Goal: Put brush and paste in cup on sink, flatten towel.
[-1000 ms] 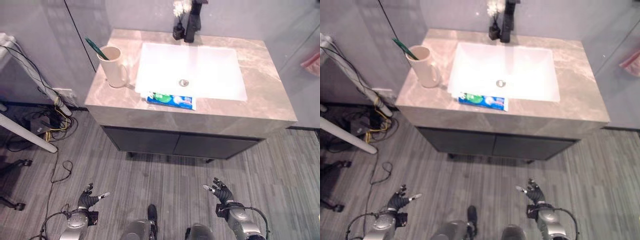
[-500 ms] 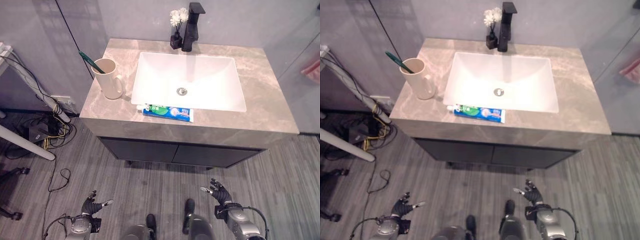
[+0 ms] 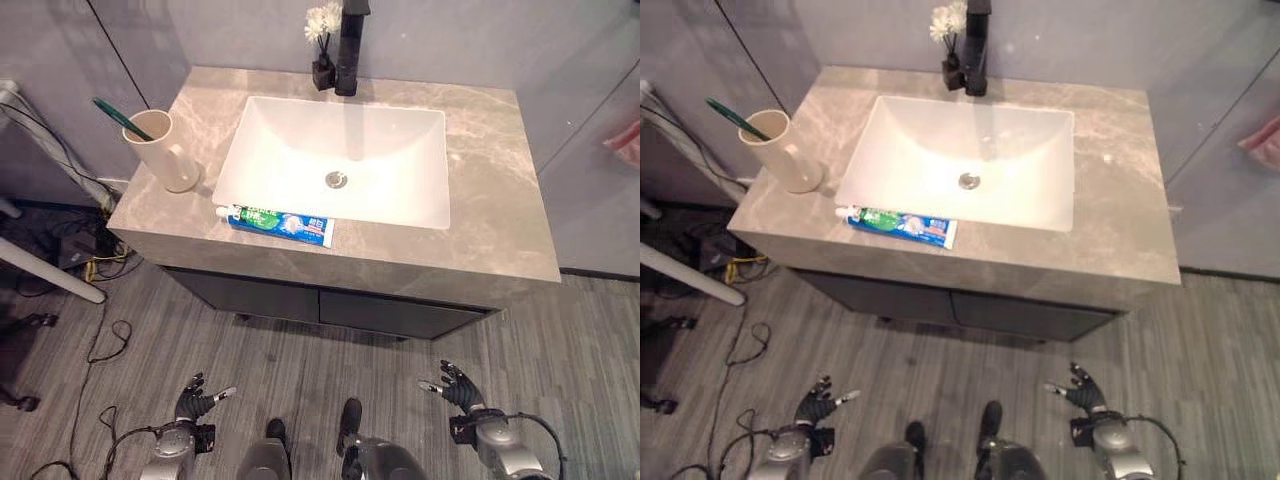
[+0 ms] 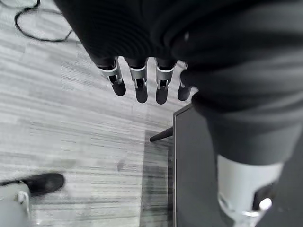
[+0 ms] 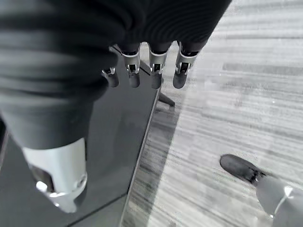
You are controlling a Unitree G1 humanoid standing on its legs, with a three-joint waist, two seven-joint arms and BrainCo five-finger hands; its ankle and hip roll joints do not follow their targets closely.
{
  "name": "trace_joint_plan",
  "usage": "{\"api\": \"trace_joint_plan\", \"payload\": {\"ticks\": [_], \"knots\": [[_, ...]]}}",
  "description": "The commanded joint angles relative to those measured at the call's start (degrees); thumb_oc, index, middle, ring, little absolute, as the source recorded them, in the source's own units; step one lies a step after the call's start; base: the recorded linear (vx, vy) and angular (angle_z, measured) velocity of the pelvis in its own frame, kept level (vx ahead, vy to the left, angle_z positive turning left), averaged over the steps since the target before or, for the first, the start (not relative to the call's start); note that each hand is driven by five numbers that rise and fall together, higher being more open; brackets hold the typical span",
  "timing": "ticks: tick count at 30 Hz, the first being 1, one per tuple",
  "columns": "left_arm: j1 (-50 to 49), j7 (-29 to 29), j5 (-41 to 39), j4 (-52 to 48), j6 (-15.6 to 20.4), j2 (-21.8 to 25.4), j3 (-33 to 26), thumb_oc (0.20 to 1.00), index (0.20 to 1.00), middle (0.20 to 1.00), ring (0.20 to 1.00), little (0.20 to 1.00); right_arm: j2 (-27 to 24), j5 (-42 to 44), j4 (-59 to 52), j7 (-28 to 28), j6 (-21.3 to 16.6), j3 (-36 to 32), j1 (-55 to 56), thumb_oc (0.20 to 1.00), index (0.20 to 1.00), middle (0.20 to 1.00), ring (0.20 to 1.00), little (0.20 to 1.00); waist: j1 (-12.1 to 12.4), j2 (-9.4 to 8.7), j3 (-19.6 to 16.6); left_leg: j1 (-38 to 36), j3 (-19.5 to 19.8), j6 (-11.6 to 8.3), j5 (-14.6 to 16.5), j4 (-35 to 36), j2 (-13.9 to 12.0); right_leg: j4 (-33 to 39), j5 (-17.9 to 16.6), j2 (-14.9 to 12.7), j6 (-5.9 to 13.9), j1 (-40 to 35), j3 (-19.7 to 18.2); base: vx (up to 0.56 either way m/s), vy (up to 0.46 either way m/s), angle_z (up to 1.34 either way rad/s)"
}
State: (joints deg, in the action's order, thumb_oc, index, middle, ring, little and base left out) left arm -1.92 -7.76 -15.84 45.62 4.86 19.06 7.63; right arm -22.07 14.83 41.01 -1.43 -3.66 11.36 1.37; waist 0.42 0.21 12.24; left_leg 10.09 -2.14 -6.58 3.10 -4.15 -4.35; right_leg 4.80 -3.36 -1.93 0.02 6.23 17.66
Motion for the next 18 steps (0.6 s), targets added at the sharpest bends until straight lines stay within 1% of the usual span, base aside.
{"api": "trace_joint_plan", "payload": {"ticks": [1,2,4,5,6,7,8,10,11,12,13,14,15,16,17,18], "knots": [[-0.9,-0.6,0.7,-1.1,1.1,1.5,0.4,1.0,1.0,1.0,1.0,1.0,-0.7,-0.9,-0.5,-1.2,-1.0,-1.0,0.4,1.0,1.0,1.0,1.0,1.0,0.5,0.31,-2.2,6.5,0.4,0.89,-11.1,3.8,0.3,-4.1,3.2,-2.9,6.84,-2.5,-3.9,0.25,0.238,0.39],[-1.2,-0.5,1.0,-1.3,1.1,1.6,0.4,1.0,1.0,1.0,1.0,1.0,-0.5,-1.1,-0.1,-1.1,-1.0,-0.9,0.4,1.0,1.0,1.0,1.0,1.0,0.8,0.68,-2.1,7.5,0.4,0.59,-12.1,4.9,0.2,-3.9,3.5,-3.0,6.87,-3.2,-4.4,0.14,0.136,0.21],[-1.2,-0.5,1.0,-1.3,1.1,1.6,0.4,1.0,1.0,1.0,1.0,1.0,-0.5,-1.1,-0.1,-1.1,-1.0,-0.8,0.4,1.0,1.0,1.0,1.0,1.0,0.8,0.63,-2.1,7.3,0.4,0.6,-12.2,5.0,0.2,-3.9,3.5,-3.1,6.88,-3.3,-4.5,0.12,0.182,-0.15],[-2.2,-0.5,1.6,-3.2,1.1,2.5,-0.5,1.0,1.0,1.0,1.0,1.0,-0.2,-2.0,0.2,-0.4,-0.6,-0.2,0.1,1.0,1.0,1.0,1.0,1.0,2.0,0.9,-1.6,7.4,2.7,1.13,-11.1,1.8,1.1,-5.5,4.6,-4.2,7.21,-3.8,-6.7,0.3,0.495,-0.74],[-3.3,-0.4,1.0,-4.5,1.2,2.5,-0.9,1.0,1.0,1.0,1.0,1.0,0.3,-2.9,-0.1,-0.3,-0.4,0.0,0.1,1.0,1.0,1.0,1.0,1.0,2.1,0.83,-1.7,7.3,2.6,1.92,-9.7,-0.3,2.1,-7.2,5.2,-5.9,7.77,-4.1,-7.6,0.3,0.496,-1.09],[-3.3,-0.4,1.0,-4.5,1.2,2.6,-0.9,1.0,1.0,1.0,1.0,1.0,0.3,-2.9,-0.1,-0.4,-0.4,0.0,0.1,1.0,1.0,1.0,1.0,1.0,2.1,0.8,-1.7,7.3,2.5,1.94,-9.6,-0.4,2.1,-7.2,5.2,-5.9,7.79,-4.1,-7.7,0.18,0.314,-1.2],[-4.1,-0.5,0.7,-5.6,1.5,3.0,-1.2,1.0,1.0,1.0,1.0,1.0,0.6,-2.8,-0.3,-0.4,-0.4,-0.1,0.1,1.0,1.0,1.0,1.0,1.0,2.3,0.63,-1.6,7.5,2.4,2.49,-8.5,-1.9,2.9,-8.2,5.3,-6.7,8.12,-3.9,-8.3,0.12,0.253,-0.76],[-6.0,-0.4,0.6,-8.0,1.7,4.2,-2.0,1.0,1.0,1.0,1.0,1.0,2.4,-1.9,-0.7,-0.5,-0.6,-0.4,-0.3,1.0,1.0,1.0,1.0,1.0,2.8,0.4,-1.5,7.2,0.8,4.42,-5.0,-5.3,4.6,-12.3,5.6,-9.1,8.95,-2.8,-9.5,0.2,0.429,-0.23],[-6.4,-0.4,0.9,-8.6,1.6,4.7,-2.2,1.0,1.0,1.0,1.0,1.0,2.8,-1.8,-0.9,-0.4,-0.7,-0.4,-0.4,1.0,1.0,1.0,1.0,1.0,2.9,0.47,-1.4,6.9,0.5,5.04,-4.2,-5.8,5.0,-13.9,5.3,-9.6,8.89,-2.3,-9.5,0.23,0.47,-0.42],[-7.5,-0.2,1.3,-10.0,1.4,5.7,-2.7,1.0,1.0,1.0,1.0,1.0,3.9,-1.4,-1.2,-0.5,-0.9,-0.1,-0.8,1.0,1.0,1.0,1.0,1.0,3.4,0.56,-1.2,5.2,-0.3,5.99,-2.7,-5.6,5.3,-18.0,4.2,-10.5,8.64,-0.5,-7.7,0.18,0.351,-0.59],[-7.8,-0.1,1.5,-10.4,1.3,6.0,-2.8,1.0,1.0,1.0,1.0,1.0,4.0,-1.5,-1.5,-0.4,-1.0,0.2,-0.9,1.0,1.0,1.0,1.0,1.0,3.5,0.58,-1.0,4.4,-0.6,6.22,-2.6,-5.2,5.3,-19.6,3.3,-10.9,8.54,0.1,-6.4,0.14,0.254,-0.59],[-7.8,-0.1,1.5,-10.4,1.3,6.0,-2.8,1.0,1.0,1.0,1.0,1.0,4.0,-1.5,-1.5,-0.4,-1.0,0.2,-0.9,1.0,1.0,1.0,1.0,1.0,3.5,0.58,-1.0,4.4,-0.6,6.22,-2.6,-5.2,5.3,-19.6,3.3,-10.9,8.54,0.1,-6.4,0.11,0.205,-0.47],[-8.8,0.3,2.3,-11.4,1.1,6.8,-2.7,1.0,1.0,1.0,1.0,1.0,4.1,-1.3,-1.6,0.0,-1.0,0.9,-1.0,1.0,1.0,1.0,1.0,1.0,3.4,0.58,-0.5,2.5,-1.2,6.77,-2.5,-4.1,5.6,-22.7,1.7,-10.5,8.42,1.4,-4.6,0.14,0.243,-0.31],[-9.4,1.0,3.1,-11.9,0.8,7.0,-2.3,1.0,1.0,1.0,1.0,1.0,3.9,-1.4,-2.0,0.2,-1.0,1.2,-0.6,1.0,1.0,1.0,1.0,1.0,2.6,0.77,-0.4,1.1,-1.2,6.97,-2.6,-3.0,6.3,-23.3,2.6,-7.3,8.26,2.5,-5.5,0.19,0.272,-0.23],[-9.7,1.5,2.9,-12.1,0.7,6.7,-2.4,1.0,1.0,1.0,1.0,1.0,3.9,-1.4,-2.0,0.2,-1.0,1.0,-0.3,1.0,1.0,1.0,1.0,1.0,2.4,0.74,-0.8,0.8,-1.0,6.96,-2.9,-2.3,6.5,-21.5,3.3,-6.0,8.18,2.9,-6.1,0.12,0.132,-0.06],[-9.7,1.5,2.9,-12.1,0.7,6.7,-2.4,1.0,1.0,1.0,1.0,1.0,3.9,-1.4,-2.0,0.2,-1.0,1.0,-0.2,1.0,1.0,1.0,1.0,1.0,2.4,0.75,-0.7,0.6,-1.0,6.94,-2.9,-2.2,6.5,-21.5,3.3,-6.0,8.16,2.7,-6.1,0.16,-0.037,0.03]]}}
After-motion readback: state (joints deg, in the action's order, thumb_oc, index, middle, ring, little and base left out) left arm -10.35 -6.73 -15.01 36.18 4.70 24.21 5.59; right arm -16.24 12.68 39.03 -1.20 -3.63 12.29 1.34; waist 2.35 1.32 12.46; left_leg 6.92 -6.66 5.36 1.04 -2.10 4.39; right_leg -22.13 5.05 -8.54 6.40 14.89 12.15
